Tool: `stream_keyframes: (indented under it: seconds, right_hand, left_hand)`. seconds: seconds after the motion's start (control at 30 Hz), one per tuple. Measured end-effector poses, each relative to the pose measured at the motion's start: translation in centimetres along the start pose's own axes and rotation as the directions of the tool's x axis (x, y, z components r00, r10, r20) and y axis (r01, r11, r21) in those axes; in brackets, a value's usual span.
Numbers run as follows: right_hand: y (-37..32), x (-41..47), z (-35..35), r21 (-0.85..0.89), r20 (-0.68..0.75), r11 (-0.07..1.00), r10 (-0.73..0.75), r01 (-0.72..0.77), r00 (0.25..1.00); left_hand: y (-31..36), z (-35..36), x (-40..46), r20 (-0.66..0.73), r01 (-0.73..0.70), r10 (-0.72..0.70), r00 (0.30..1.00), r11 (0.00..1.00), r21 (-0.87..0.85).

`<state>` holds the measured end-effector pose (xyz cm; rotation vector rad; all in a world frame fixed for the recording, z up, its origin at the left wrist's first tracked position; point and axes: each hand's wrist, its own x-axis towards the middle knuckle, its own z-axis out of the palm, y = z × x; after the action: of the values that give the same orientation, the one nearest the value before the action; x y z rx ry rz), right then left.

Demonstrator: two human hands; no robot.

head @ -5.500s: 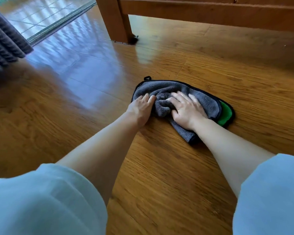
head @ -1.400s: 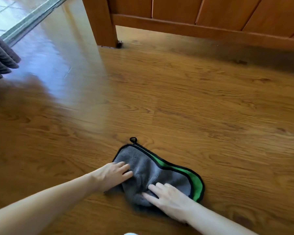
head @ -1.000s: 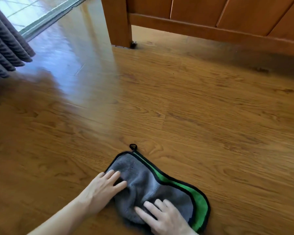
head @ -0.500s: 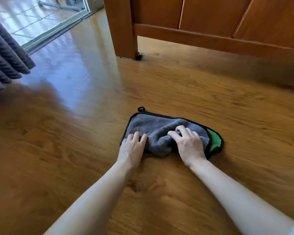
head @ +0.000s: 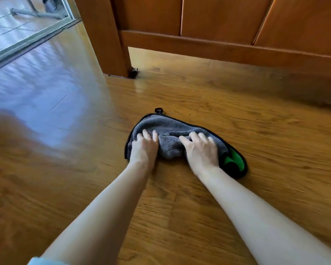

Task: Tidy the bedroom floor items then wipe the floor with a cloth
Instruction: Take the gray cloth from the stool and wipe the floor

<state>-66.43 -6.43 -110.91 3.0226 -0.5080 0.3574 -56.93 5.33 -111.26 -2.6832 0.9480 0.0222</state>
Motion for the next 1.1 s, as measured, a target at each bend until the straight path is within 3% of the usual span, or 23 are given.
stream_keyframes:
  seconds: [0.23, 0.5, 0.83, 0.97, 1.1]
  right_hand:
    - [-0.7, 3.7, -0.2, -0.037, 0.145, 0.994, 0.108, -0.103, 0.984]
    - [0.3, 4.6, -2.0, 0.055, 0.307, 0.988, 0.119, -0.143, 0.944]
    - [-0.3, -3.2, -2.7, 0.319, 0.313, 0.947, -0.135, 0.030, 0.940]
    - [-2.1, -8.4, -4.2, 0.334, 0.318, 0.939, -0.197, 0.085, 0.927]
    - [-4.0, -15.3, -5.4, 0.346, 0.269, 0.906, -0.343, 0.243, 0.900]
  left_hand:
    - [0.7, -0.4, 1.9, 0.043, 0.051, -0.054, 0.998, 0.996, 0.067]
    - [-0.2, -3.0, -1.0, 0.053, -0.043, 0.038, 0.998, 0.995, 0.085]
    - [-3.3, -1.0, -9.8, 0.049, -0.175, 0.172, 0.984, 0.982, 0.066]
    - [-5.5, 0.6, -15.9, -0.091, -0.248, 0.243, 0.966, 0.967, -0.056]
    - [-7.0, 2.6, -23.0, -0.178, -0.283, 0.261, 0.949, 0.953, -0.111]
